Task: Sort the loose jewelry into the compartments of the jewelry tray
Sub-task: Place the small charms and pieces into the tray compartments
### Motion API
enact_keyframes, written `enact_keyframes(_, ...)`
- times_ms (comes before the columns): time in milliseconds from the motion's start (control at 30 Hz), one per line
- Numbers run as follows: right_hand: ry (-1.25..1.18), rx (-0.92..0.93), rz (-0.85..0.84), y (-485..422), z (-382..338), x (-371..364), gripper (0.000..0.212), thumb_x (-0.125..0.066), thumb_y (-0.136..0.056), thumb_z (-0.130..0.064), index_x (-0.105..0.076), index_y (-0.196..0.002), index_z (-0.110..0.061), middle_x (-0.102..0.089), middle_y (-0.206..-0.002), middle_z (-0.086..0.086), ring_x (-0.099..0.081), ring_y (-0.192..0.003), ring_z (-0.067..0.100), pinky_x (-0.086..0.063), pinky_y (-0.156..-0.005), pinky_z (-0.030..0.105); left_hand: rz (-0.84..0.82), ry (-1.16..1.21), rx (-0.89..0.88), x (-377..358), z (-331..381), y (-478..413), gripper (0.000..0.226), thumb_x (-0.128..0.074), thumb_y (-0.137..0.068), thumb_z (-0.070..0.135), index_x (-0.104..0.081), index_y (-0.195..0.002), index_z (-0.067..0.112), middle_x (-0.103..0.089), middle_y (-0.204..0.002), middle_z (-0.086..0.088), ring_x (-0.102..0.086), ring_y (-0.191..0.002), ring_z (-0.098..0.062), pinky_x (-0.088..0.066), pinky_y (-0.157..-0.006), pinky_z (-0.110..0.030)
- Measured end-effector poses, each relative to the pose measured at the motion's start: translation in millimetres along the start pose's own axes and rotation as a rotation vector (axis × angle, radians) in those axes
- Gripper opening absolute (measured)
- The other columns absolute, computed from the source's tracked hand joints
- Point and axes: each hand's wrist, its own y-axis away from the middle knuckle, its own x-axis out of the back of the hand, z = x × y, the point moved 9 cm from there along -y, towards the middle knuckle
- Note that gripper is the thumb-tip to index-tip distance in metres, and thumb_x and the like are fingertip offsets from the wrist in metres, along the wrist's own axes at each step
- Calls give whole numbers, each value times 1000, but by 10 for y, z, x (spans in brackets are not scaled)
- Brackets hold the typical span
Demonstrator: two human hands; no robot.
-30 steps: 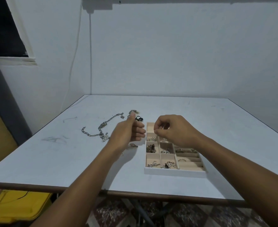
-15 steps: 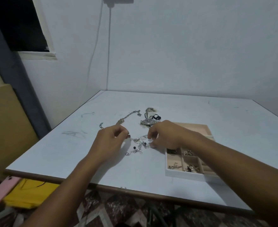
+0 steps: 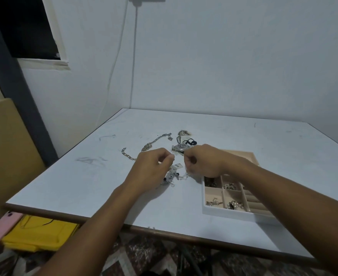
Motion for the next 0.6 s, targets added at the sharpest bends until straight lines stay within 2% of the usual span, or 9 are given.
enact_keyframes(100,-80,-9,36,27,33,121,9,-59,-86,-12,-62,-80,-18,-63,-77,-9,-54,-71,9,-44,-67,26,8,73,38,-21,52,-63,28,-50,-95,37,-70,-88,19,-71,-87,12,-63,-84,-5,-42,-69,-8)
enact_keyframes(167,-117,-3,73,47,29,212,8,-63,-86,-12,-64,-81,-18,-59,-69,-14,-52,-66,4,-41,-62,20,23,238,97,-70,43,-92,33,-46,-97,41,-69,-91,19,-71,-88,11,-65,-87,-9,-51,-80,-23)
enact_keyframes(233,-156,-3,99,57,29,288,4,-67,-85,-14,-66,-83,-18,-62,-73,-13,-56,-70,6,-44,-66,22,43,381,158,-144,30,-111,38,-41,-98,45,-67,-94,19,-73,-89,5,-67,-91,-13,-53,-87,-38)
enact_keyframes(267,-169,-5,110,65,31,323,3,-68,-85,-15,-66,-85,-18,-65,-77,-10,-59,-74,9,-46,-70,25,44,444,194,-194,25,-118,40,-38,-98,46,-66,-95,18,-73,-90,3,-67,-93,-15,-53,-88,-41)
enact_keyframes(300,-177,-4,121,75,34,357,4,-68,-85,-16,-67,-86,-19,-68,-80,-8,-61,-77,10,-47,-71,26,40,511,236,-249,26,-121,41,-36,-99,45,-65,-96,17,-73,-90,0,-68,-94,-19,-53,-88,-42)
enact_keyframes(367,-193,8,143,110,26,425,7,-68,-84,-14,-66,-83,-21,-67,-76,-11,-59,-72,6,-44,-65,21,30,623,301,-345,58,-120,45,-32,-101,44,-65,-96,14,-73,-86,-2,-68,-89,-23,-53,-87,-42)
enact_keyframes(467,-209,17,189,174,12,520,10,-69,-83,-14,-65,-81,-22,-63,-71,-13,-55,-66,4,-38,-59,16,-3,713,306,-464,177,-112,51,-28,-101,47,-66,-91,14,-70,-77,-3,-65,-78,-23,-53,-88,-43)
enact_keyframes(600,-202,4,237,253,44,580,10,-69,-80,-13,-64,-79,-22,-64,-73,-11,-58,-70,8,-40,-60,16,-72,828,305,-625,337,-87,53,-24,-101,49,-62,-91,14,-73,-86,-11,-70,-83,-26,-54,-87,-42)
